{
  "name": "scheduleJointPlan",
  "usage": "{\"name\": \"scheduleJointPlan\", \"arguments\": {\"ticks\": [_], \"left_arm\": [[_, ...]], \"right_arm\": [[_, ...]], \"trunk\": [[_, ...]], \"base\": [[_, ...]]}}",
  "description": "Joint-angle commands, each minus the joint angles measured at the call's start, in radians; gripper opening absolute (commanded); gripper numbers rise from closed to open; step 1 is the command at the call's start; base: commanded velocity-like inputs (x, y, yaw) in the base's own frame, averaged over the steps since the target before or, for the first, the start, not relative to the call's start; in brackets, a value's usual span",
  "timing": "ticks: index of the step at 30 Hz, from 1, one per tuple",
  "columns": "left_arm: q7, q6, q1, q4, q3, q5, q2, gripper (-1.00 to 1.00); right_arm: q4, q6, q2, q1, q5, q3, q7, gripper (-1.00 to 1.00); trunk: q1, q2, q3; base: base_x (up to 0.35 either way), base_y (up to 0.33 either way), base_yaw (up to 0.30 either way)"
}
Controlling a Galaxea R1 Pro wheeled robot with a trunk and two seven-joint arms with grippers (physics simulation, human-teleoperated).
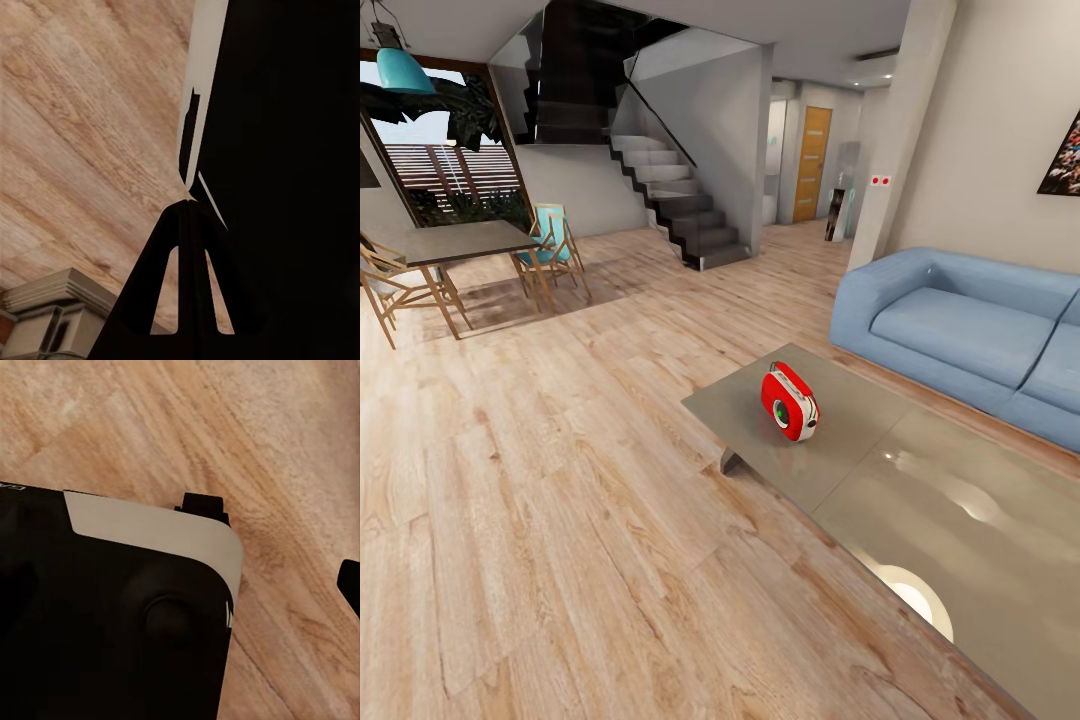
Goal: Turn on the radio receiver that's on the table in the living room.
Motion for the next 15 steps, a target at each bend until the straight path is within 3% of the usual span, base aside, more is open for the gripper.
{"name": "scheduleJointPlan", "arguments": {"ticks": [1,15], "left_arm": [[0.000,0.000,0.000,0.000,0.000,0.000,0.000,-1.00],[0.000,0.000,0.000,0.000,0.000,0.001,0.000,-1.00]], "right_arm": [[0.000,0.000,0.000,0.000,0.000,0.000,0.000,1.00],[0.000,0.000,0.000,0.000,0.000,0.000,0.000,1.00]], "trunk": [[0.000,0.000,0.000],[0.000,0.000,0.000]], "base": [[0.000,0.000,0.000],[0.000,0.000,0.000]]}}
